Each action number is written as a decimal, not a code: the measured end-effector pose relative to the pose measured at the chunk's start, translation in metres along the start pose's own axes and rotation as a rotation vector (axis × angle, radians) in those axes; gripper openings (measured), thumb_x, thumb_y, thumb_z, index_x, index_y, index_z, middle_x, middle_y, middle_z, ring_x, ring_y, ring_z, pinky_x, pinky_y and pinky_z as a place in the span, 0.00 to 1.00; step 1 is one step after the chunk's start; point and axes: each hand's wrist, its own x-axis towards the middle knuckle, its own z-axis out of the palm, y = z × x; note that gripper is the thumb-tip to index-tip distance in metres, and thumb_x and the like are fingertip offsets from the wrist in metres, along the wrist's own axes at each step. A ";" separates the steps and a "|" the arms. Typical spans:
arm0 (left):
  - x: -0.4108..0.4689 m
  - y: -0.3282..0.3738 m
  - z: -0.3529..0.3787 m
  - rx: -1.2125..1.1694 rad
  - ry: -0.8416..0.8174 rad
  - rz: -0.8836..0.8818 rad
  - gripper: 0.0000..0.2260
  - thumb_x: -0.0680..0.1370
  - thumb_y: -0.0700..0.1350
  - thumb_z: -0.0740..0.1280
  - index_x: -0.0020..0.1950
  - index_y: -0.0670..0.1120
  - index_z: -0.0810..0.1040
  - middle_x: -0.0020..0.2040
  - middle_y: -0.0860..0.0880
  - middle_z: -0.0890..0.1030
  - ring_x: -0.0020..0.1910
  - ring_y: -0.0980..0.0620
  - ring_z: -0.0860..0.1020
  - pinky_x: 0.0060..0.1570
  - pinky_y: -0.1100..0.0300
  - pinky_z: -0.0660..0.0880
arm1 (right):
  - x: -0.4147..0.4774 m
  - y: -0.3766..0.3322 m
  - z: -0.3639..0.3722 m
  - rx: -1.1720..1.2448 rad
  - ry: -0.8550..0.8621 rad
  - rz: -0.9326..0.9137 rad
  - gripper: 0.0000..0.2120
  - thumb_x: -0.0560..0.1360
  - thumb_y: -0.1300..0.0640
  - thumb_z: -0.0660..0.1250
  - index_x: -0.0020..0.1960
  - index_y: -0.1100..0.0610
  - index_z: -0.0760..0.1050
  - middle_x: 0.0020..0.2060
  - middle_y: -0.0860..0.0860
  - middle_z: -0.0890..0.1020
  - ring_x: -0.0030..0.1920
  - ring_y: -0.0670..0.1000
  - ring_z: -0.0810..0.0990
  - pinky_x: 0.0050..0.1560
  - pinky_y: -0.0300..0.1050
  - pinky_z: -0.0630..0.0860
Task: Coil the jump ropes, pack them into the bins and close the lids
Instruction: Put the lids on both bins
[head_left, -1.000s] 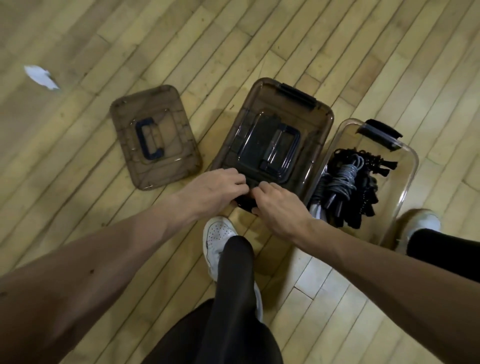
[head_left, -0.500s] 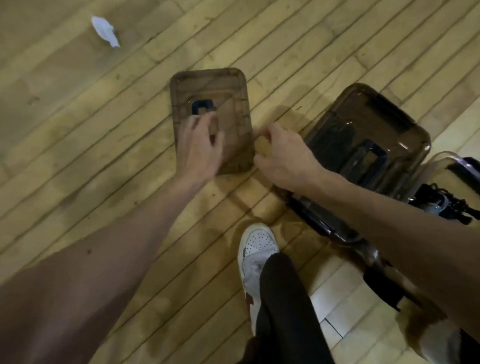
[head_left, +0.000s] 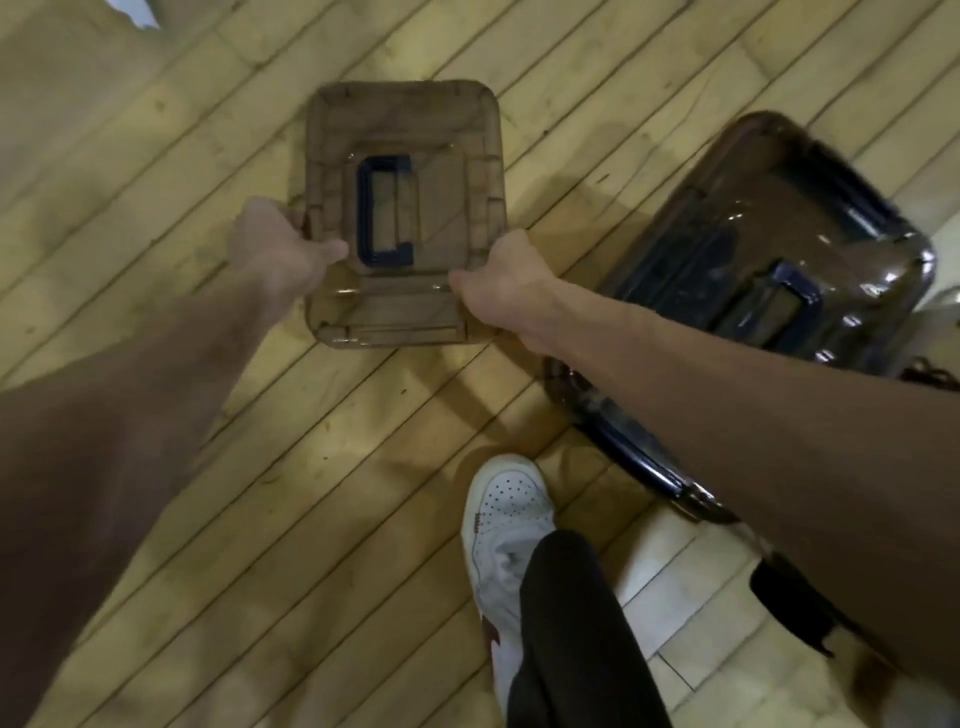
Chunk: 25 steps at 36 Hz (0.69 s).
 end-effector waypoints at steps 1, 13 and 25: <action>-0.007 0.012 -0.008 -0.005 -0.005 0.046 0.23 0.72 0.47 0.78 0.64 0.42 0.78 0.56 0.48 0.81 0.54 0.49 0.80 0.55 0.48 0.80 | -0.008 -0.003 -0.013 0.020 0.069 -0.023 0.31 0.82 0.51 0.65 0.78 0.63 0.57 0.73 0.61 0.67 0.70 0.60 0.70 0.70 0.57 0.72; -0.219 0.229 0.004 -0.058 -0.231 0.754 0.19 0.70 0.54 0.78 0.56 0.48 0.79 0.48 0.53 0.82 0.47 0.56 0.80 0.49 0.55 0.79 | -0.183 0.110 -0.256 -0.114 0.622 0.103 0.12 0.84 0.49 0.59 0.58 0.58 0.67 0.47 0.55 0.75 0.44 0.57 0.75 0.41 0.49 0.70; -0.345 0.178 0.135 0.628 -0.556 0.870 0.14 0.75 0.50 0.75 0.51 0.42 0.76 0.50 0.45 0.79 0.47 0.47 0.80 0.47 0.53 0.78 | -0.244 0.313 -0.193 0.066 0.258 0.361 0.07 0.84 0.56 0.60 0.49 0.58 0.70 0.40 0.50 0.77 0.37 0.46 0.77 0.28 0.34 0.69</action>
